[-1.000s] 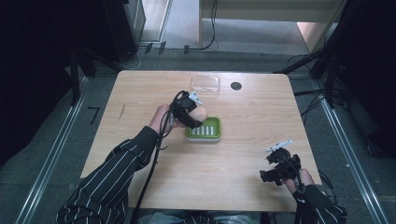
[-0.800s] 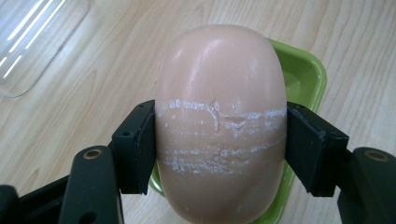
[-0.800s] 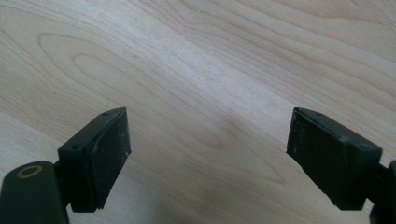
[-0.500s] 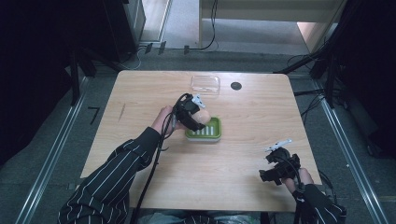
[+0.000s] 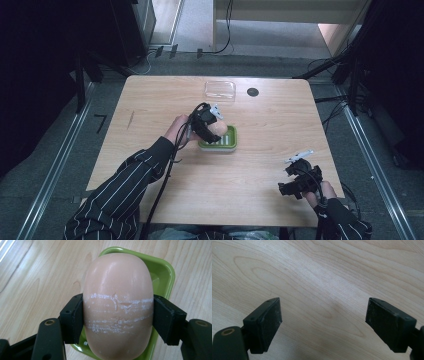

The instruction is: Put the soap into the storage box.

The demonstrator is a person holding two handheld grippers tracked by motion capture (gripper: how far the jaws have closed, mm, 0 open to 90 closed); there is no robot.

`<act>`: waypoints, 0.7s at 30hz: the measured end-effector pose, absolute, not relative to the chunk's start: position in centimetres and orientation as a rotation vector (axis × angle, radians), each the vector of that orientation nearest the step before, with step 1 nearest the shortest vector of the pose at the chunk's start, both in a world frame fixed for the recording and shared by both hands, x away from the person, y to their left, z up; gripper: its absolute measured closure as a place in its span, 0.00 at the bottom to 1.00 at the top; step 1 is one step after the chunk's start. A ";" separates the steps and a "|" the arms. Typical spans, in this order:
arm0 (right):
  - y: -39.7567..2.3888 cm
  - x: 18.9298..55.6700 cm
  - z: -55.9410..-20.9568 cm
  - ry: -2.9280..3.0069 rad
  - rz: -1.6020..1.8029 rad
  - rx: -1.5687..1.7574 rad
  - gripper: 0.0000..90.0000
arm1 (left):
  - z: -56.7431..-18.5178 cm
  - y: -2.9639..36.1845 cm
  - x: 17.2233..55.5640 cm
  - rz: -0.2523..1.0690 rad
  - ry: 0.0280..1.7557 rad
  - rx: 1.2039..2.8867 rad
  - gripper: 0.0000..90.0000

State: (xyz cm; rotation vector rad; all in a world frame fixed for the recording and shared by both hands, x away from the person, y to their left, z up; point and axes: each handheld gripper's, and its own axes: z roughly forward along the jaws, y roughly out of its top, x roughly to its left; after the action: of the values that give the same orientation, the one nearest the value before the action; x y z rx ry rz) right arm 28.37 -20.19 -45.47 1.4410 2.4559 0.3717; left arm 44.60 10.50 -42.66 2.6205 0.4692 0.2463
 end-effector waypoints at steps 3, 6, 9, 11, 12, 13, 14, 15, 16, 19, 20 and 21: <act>-20.2 28.4 -45.5 2.455 0.370 1.442 0.16 | -42.9 10.1 44.7 0.243 0.451 2.650 0.37; -20.2 28.4 -45.5 2.458 0.369 1.434 0.16 | -43.1 10.0 44.8 0.239 0.447 2.653 0.37; -20.3 28.3 -45.5 2.452 0.371 1.445 0.16 | -43.2 9.9 44.9 0.231 0.446 2.662 0.37; -20.3 28.3 -45.5 2.449 0.369 1.452 0.16 | -43.3 9.7 45.0 0.233 0.435 2.681 0.37; -20.3 28.3 -45.5 2.449 0.371 1.454 0.16 | -43.3 9.7 45.0 0.233 0.435 2.681 0.37; -20.3 28.3 -45.5 2.449 0.371 1.455 0.16 | -43.5 9.6 45.0 0.234 0.436 2.688 0.37; -20.3 28.3 -45.5 2.449 0.371 1.455 0.16 | -43.5 9.6 45.0 0.234 0.436 2.688 0.37; -20.3 28.3 -45.5 2.449 0.371 1.454 0.16 | -43.6 9.5 45.0 0.236 0.433 2.692 0.37; -20.3 28.3 -45.5 2.450 0.372 1.453 0.16 | -43.6 9.5 45.1 0.235 0.435 2.692 0.37; -20.3 28.3 -45.5 2.450 0.371 1.454 0.16 | -43.8 9.4 45.1 0.239 0.433 2.700 0.37; -20.3 28.3 -45.5 2.450 0.371 1.454 0.16 | -43.8 9.4 45.1 0.239 0.433 2.700 0.37; -20.3 28.3 -45.5 2.450 0.371 1.453 0.16 | -43.8 9.4 45.1 0.245 0.433 2.705 0.37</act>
State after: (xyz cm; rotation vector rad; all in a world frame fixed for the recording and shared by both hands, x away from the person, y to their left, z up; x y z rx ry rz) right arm 28.27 -20.30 -45.53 1.4526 2.4505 0.3710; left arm 45.10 9.44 -43.80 2.7047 0.4326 0.2449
